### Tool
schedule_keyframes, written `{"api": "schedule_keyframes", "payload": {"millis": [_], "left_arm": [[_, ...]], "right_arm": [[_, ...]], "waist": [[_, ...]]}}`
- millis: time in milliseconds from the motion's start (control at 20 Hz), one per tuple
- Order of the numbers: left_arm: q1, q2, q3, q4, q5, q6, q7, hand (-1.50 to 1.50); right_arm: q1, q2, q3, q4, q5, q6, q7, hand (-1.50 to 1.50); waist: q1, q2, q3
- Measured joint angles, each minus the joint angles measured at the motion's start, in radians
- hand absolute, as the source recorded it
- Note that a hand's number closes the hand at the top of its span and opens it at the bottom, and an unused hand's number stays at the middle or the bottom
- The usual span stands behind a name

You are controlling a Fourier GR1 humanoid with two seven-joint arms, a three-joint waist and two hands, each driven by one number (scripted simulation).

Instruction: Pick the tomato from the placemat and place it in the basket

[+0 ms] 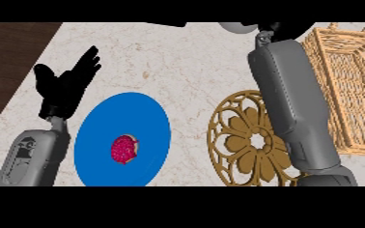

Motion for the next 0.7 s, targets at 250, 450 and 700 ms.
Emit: {"api": "schedule_keyframes", "payload": {"millis": [250, 450, 700], "left_arm": [[-0.006, -0.002, 0.0, 0.006, -0.001, 0.002, 0.004, 0.0], [-0.013, -0.003, 0.003, 0.013, -0.007, 0.011, 0.007, 0.0], [-0.007, -0.008, 0.005, 0.016, -0.007, 0.014, -0.004, 0.0]], "right_arm": [[-0.115, -0.037, -0.083, 0.111, 0.122, -0.002, 0.041, 1.5], [-0.198, -0.078, -0.142, 0.189, 0.207, 0.0, 0.064, 1.5], [-0.277, -0.13, -0.205, 0.266, 0.307, 0.001, 0.088, 1.5]], "waist": [[-0.003, 0.001, 0.0], [-0.012, 0.0, 0.0], [-0.017, -0.001, 0.0]]}}
